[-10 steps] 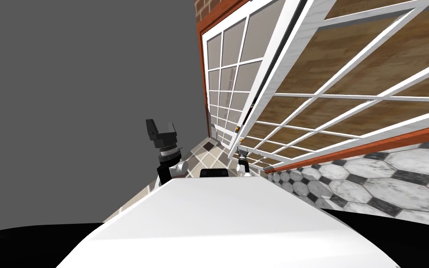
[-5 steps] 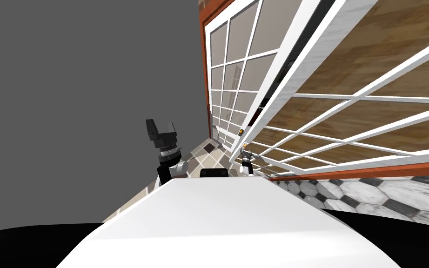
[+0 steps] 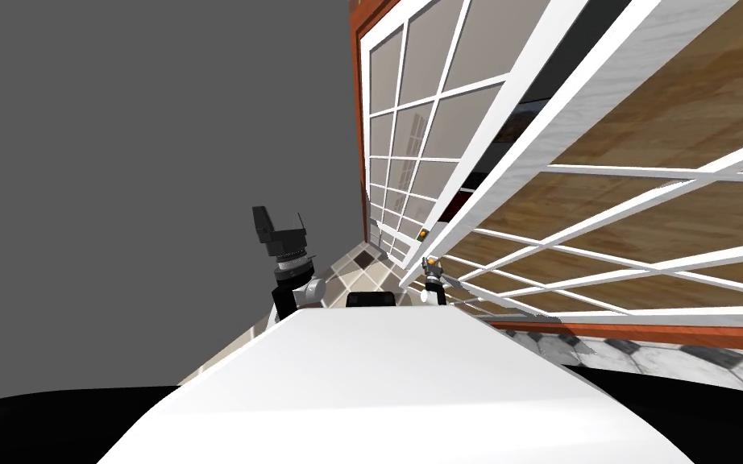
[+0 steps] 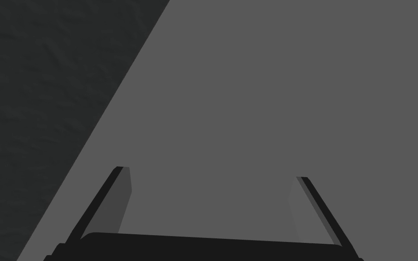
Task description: Pull the door open
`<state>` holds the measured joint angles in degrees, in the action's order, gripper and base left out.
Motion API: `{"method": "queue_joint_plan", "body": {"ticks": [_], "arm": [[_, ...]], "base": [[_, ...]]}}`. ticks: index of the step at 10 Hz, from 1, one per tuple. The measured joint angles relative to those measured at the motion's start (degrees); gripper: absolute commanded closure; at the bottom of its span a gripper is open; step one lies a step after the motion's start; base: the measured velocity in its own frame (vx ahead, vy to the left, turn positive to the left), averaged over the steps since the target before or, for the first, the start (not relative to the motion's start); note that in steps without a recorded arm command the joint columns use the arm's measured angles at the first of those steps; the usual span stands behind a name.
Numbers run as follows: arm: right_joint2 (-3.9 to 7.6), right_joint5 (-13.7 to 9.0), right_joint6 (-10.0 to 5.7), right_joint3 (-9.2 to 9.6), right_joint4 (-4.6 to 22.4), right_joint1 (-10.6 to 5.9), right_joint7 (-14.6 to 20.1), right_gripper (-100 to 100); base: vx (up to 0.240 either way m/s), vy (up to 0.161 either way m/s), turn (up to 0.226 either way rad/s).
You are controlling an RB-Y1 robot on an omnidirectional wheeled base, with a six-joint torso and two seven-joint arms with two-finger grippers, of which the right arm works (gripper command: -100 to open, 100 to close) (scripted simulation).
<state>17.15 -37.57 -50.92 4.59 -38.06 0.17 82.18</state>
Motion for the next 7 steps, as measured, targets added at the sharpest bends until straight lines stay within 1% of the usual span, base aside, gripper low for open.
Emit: {"method": "queue_joint_plan", "body": {"ticks": [5,6,7], "arm": [[-0.07,0.04,0.11,0.06,0.11,0.01,-0.18,100],[-0.08,0.04,0.12,0.07,0.12,0.02,-0.17,100],[0.43,0.30,0.06,0.62,-0.26,0.10,0.35,100]], "base": [[-0.016,-0.001,0.004],[-0.158,-0.026,0.084],[-0.252,-0.029,0.118]]}}
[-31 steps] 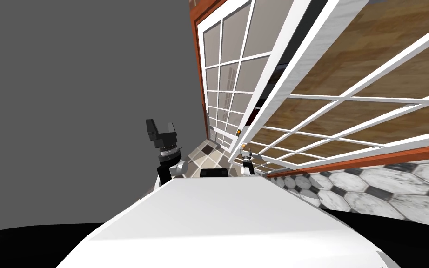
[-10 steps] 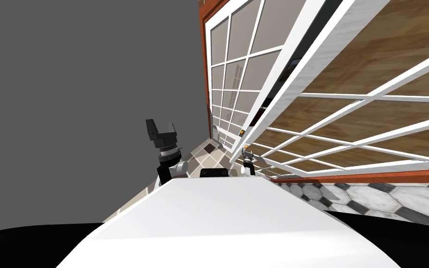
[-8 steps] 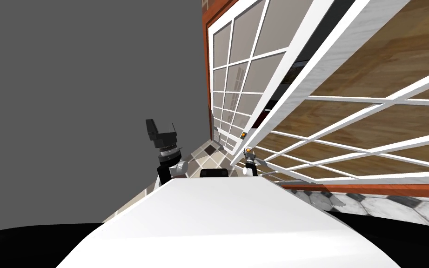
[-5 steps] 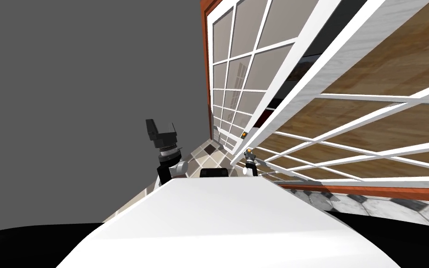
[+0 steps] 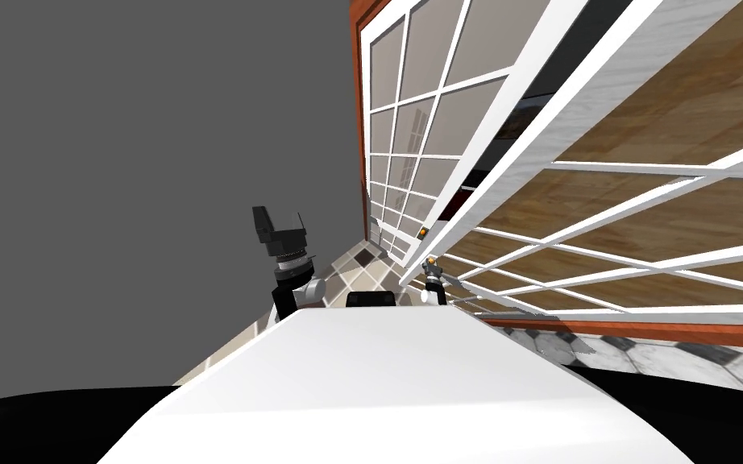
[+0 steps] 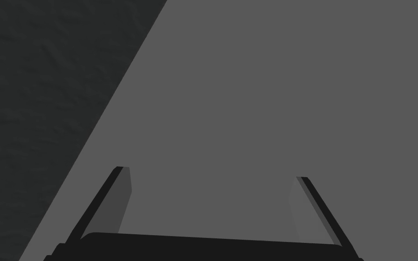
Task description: Pull the door open
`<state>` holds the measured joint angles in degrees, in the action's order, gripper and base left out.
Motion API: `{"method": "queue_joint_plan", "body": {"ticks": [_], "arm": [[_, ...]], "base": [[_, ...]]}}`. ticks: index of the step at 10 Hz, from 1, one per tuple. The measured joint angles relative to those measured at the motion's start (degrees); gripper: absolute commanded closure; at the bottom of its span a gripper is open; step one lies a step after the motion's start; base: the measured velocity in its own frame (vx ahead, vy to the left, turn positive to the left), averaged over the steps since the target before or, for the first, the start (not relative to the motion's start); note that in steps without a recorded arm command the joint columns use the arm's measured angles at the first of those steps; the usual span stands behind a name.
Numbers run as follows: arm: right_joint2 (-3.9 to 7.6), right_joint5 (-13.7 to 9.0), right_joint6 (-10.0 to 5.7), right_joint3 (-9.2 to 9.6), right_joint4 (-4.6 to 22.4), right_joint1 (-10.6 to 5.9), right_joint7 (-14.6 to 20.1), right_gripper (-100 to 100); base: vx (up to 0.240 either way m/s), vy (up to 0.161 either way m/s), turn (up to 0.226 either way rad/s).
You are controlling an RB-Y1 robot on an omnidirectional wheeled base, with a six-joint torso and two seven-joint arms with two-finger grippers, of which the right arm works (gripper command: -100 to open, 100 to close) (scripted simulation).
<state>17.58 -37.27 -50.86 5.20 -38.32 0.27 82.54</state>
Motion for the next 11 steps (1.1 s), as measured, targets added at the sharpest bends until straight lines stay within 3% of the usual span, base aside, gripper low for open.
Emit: {"method": "queue_joint_plan", "body": {"ticks": [7,9,11], "arm": [[2.29,2.45,-0.30,5.60,-1.50,1.57,5.10,100],[2.37,2.84,-0.25,6.49,-1.73,1.86,5.79,100],[3.29,3.31,-0.57,7.52,-2.52,2.47,6.72,100]], "base": [[-0.229,-0.012,0.076],[-0.120,-0.001,0.047],[-0.215,-0.043,0.096]]}}
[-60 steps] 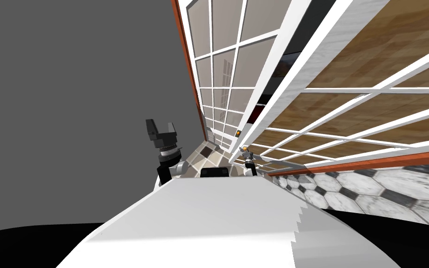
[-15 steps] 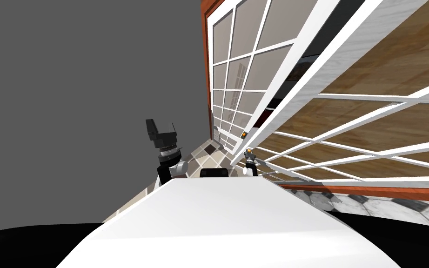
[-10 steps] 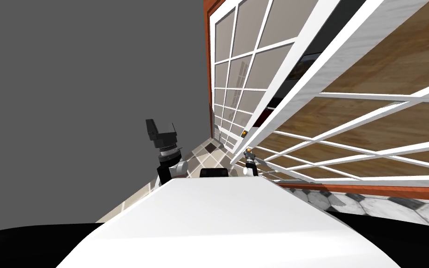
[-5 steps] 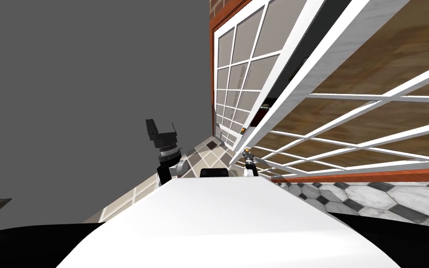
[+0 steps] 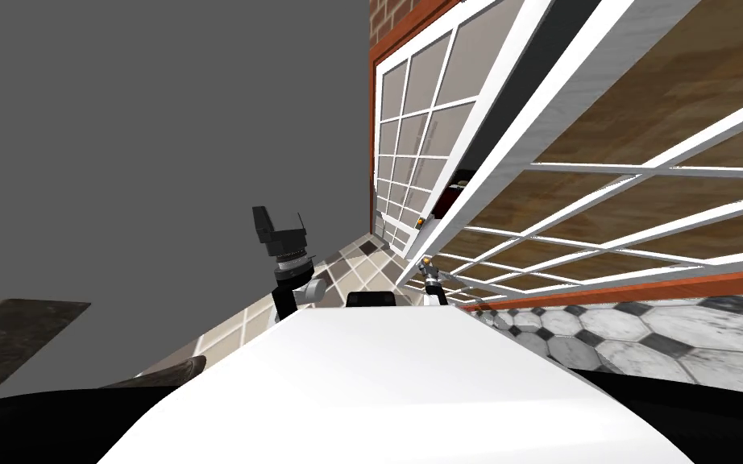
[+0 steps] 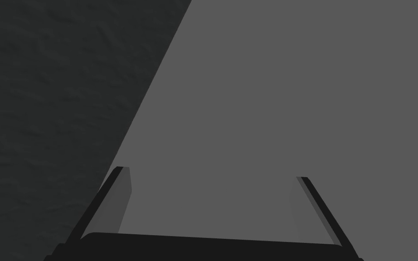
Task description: Pull the door open
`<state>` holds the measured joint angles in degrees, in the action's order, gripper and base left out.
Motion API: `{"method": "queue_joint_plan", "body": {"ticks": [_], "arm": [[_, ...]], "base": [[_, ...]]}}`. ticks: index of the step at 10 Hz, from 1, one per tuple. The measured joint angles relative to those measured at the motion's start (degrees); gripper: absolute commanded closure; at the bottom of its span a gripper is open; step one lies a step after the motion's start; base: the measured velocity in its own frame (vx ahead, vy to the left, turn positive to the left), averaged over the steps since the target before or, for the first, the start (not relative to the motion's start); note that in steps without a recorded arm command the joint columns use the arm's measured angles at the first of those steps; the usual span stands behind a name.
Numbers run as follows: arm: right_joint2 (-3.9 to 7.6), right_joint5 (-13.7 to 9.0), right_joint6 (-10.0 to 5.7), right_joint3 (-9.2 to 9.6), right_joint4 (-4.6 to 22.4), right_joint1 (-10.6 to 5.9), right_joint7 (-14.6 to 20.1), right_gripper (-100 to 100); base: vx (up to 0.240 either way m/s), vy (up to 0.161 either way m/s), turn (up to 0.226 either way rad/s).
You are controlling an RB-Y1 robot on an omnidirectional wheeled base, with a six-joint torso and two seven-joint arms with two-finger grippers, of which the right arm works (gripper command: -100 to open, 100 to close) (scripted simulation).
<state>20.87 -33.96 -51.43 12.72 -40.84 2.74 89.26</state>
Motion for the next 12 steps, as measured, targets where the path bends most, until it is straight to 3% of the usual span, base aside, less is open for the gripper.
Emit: {"method": "queue_joint_plan", "body": {"ticks": [6,7,9,10,12], "arm": [[2.96,2.24,-2.53,4.54,-0.83,1.66,4.35,100],[2.86,2.33,-2.44,4.78,-0.72,1.91,4.48,100],[3.87,3.27,-4.35,6.27,-1.17,3.80,5.54,100],[4.44,3.89,-6.15,7.21,-0.07,3.93,6.58,100],[6.16,4.94,-8.71,8.80,-1.41,6.37,8.02,100]], "base": [[-0.217,-0.018,0.074],[-0.042,0.008,-0.043],[-0.031,0.006,-0.061],[-0.015,0.005,-0.057],[-0.021,-0.007,-0.070]]}}
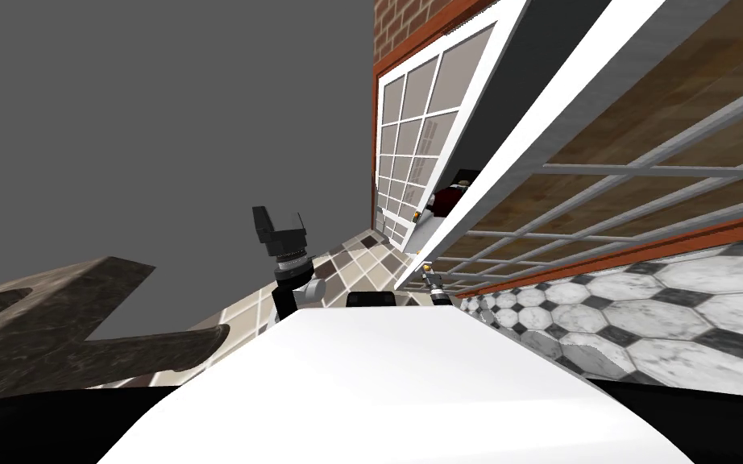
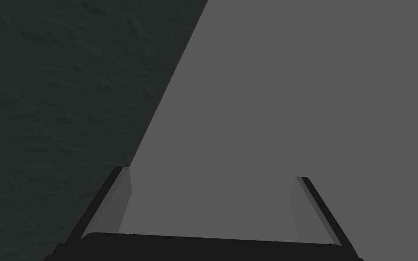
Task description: Pull the door open
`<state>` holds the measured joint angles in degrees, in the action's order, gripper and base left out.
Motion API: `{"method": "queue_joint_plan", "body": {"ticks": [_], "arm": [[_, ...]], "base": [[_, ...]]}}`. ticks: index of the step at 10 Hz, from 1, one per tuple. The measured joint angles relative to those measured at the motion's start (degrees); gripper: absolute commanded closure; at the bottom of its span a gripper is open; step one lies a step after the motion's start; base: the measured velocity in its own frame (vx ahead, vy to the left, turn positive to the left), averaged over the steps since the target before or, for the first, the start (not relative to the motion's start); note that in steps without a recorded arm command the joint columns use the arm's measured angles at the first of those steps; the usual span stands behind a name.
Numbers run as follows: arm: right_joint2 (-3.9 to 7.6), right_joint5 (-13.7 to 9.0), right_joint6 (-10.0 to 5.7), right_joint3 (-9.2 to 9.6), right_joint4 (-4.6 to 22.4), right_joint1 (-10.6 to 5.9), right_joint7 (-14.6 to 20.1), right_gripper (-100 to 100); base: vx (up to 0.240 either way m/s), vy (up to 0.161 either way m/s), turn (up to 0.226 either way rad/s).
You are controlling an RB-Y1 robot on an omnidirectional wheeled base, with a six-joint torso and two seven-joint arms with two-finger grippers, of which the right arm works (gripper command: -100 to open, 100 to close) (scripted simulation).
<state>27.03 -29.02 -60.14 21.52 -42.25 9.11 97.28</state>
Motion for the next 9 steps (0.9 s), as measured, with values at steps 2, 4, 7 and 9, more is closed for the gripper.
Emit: {"method": "queue_joint_plan", "body": {"ticks": [2,4,7,9], "arm": [[1.20,0.84,-1.38,1.31,-1.58,2.00,0.60,100],[2.40,1.91,-4.09,2.88,-1.32,3.58,2.04,100],[4.02,3.09,-7.14,4.71,-1.39,5.73,3.73,100],[4.90,4.14,-10.29,6.26,0.22,6.53,5.47,100]], "base": [[-0.022,-0.008,-0.028],[-0.019,-0.010,-0.068],[-0.014,-0.016,-0.049],[-0.009,-0.024,-0.044]]}}
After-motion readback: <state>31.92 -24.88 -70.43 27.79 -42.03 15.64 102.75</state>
